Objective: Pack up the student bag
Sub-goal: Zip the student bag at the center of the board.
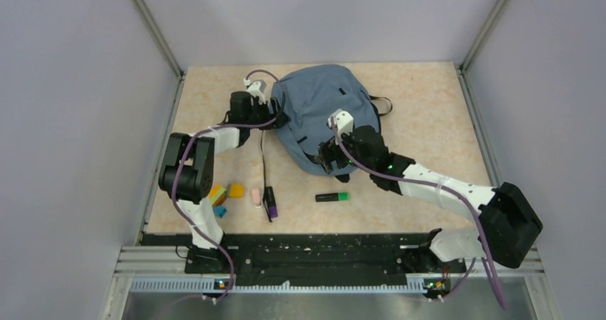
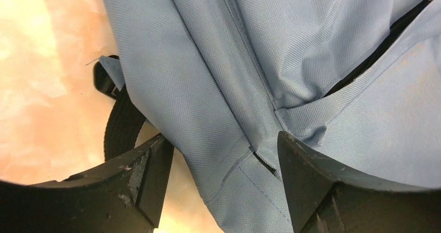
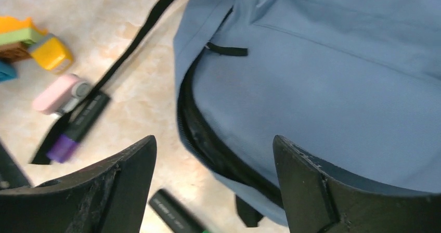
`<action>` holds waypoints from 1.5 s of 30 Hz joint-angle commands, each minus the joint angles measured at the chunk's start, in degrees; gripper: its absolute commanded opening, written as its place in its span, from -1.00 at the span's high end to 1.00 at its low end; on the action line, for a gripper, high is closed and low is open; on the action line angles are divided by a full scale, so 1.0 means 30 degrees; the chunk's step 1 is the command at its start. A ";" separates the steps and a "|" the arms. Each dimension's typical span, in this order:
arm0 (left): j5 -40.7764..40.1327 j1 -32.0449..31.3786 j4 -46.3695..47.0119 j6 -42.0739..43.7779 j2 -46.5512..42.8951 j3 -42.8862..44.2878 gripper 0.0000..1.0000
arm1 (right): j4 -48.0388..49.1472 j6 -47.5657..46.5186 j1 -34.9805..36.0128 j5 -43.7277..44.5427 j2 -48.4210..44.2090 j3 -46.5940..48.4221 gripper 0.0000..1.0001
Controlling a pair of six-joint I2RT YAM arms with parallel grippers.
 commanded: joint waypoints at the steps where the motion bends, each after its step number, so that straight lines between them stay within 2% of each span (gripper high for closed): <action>1: -0.1301 0.0058 0.0871 -0.1288 -0.2258 -0.0530 -0.56 | 0.0492 -0.4110 -0.0135 0.1416 0.1118 0.0715 -0.64; 7: -0.1431 0.0044 0.1075 -0.2792 -0.4493 -0.2206 -0.58 | 0.1539 -0.5825 -0.0157 0.0173 0.3525 0.0659 -0.63; 10: -0.1312 0.0044 0.0780 -0.3011 -0.5373 -0.2809 -0.59 | 0.2246 -0.5794 -0.0115 0.0401 0.4471 0.0444 -0.48; 12: -0.1046 0.0044 0.0583 -0.3208 -0.5823 -0.3115 -0.59 | 0.3118 -0.5733 -0.0020 0.0822 0.4882 0.0102 -0.07; 16: -0.0417 0.0015 0.0486 -0.3881 -0.6526 -0.3835 -0.60 | 0.2712 -0.5718 0.0697 0.0747 0.5431 0.0427 0.80; 18: -0.0209 -0.0011 0.0552 -0.4051 -0.6737 -0.4215 -0.60 | 0.2463 -0.5678 0.1357 0.0741 0.5563 0.0618 1.00; 28: -0.1008 -0.0061 -0.1619 -0.3501 -0.6519 -0.5120 -0.61 | 0.3011 -0.3032 0.3921 -0.0584 0.6012 0.0546 0.99; 29: -0.1145 -0.0071 -0.1731 -0.3451 -0.6588 -0.5210 -0.61 | 0.3011 -0.2644 0.3903 -0.0608 0.5877 0.0621 0.84; 33: -0.2127 -0.0073 -0.1874 -0.3380 -0.7705 -0.6183 -0.61 | 0.1953 -0.2226 0.3884 -0.0325 0.4612 0.1292 -0.05; 35: -0.3093 -0.0102 -0.2229 -0.3138 -0.8677 -0.6802 -0.62 | 0.1215 -0.2407 0.3740 -0.0590 0.3889 0.1907 -0.32; 40: -0.3554 -0.0158 -0.3331 -0.3005 -1.1011 -0.8028 -0.64 | 0.1068 -0.2185 0.1716 -0.4170 0.2620 0.2667 -0.48; 42: -0.3176 -0.0158 -0.3420 -0.3367 -1.1681 -0.8530 -0.64 | 0.1588 -0.1995 0.0783 -0.5403 0.2950 0.3005 -0.49; 45: -0.2550 -0.0187 -0.3003 -0.4445 -1.2371 -0.9281 -0.65 | 0.1713 -0.2314 0.0073 -0.5563 0.4207 0.4002 -0.49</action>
